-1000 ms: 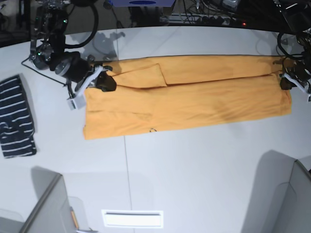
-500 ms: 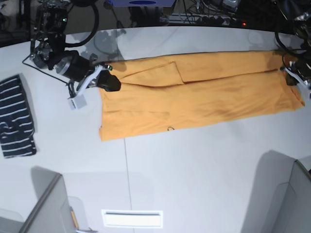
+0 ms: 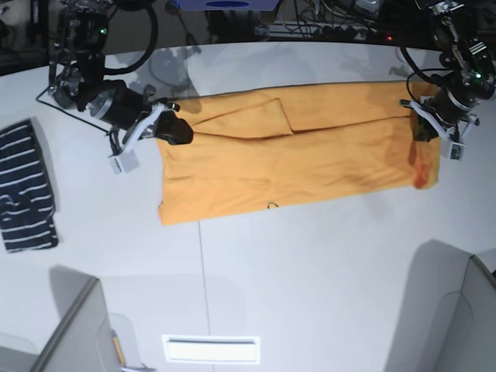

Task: Fold the T-shirt properly
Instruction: 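Lift the folded end with the left gripper and fold it toward the right gripper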

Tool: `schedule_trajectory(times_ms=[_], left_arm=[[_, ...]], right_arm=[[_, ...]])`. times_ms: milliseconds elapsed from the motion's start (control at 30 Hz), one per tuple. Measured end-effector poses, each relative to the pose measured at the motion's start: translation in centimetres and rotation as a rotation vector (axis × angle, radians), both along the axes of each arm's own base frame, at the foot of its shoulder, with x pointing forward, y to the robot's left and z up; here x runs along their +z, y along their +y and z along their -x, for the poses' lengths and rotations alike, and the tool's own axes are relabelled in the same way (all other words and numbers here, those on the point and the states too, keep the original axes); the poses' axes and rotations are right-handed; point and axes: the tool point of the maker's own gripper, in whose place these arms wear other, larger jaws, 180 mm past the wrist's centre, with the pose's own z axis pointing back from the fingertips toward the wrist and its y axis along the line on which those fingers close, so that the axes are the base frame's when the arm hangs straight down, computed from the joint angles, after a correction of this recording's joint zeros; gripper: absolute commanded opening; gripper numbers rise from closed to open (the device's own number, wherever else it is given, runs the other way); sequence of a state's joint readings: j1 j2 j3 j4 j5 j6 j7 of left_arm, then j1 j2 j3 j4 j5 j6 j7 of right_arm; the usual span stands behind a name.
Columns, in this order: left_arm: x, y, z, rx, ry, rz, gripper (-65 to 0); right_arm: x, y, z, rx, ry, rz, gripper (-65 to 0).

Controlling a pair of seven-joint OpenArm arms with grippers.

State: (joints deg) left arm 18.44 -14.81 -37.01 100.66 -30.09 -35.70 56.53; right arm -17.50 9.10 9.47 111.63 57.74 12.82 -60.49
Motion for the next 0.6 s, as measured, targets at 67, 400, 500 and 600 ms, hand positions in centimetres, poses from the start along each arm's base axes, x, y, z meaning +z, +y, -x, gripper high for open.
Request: schedule_trajectory(times_ms=[67,400,500,600], left_arm=[[-0.3,-1.3,-0.1,-0.009,-0.001,0.022,-65.0],[-2.1,-7.6,-0.5,-0.056,0.022,0.142,-65.0],[-2.2,-8.7,-0.7,-0.061,0.019,0.165,-65.0],[-2.2,-10.0,-1.2,-0.095,0.017,0.182,-65.0]], right_arm=[[0.0,0.0,0.0,0.000,0.000,0.001,-65.0],[-0.2,-0.1,0.0,-0.001,0.004,0.004,-65.0],[-0.2,-0.1,0.0,-0.001,0.005,0.005,-65.0],[-0.5,-0.1,0.0,-0.003,0.014,0.003,-65.0]])
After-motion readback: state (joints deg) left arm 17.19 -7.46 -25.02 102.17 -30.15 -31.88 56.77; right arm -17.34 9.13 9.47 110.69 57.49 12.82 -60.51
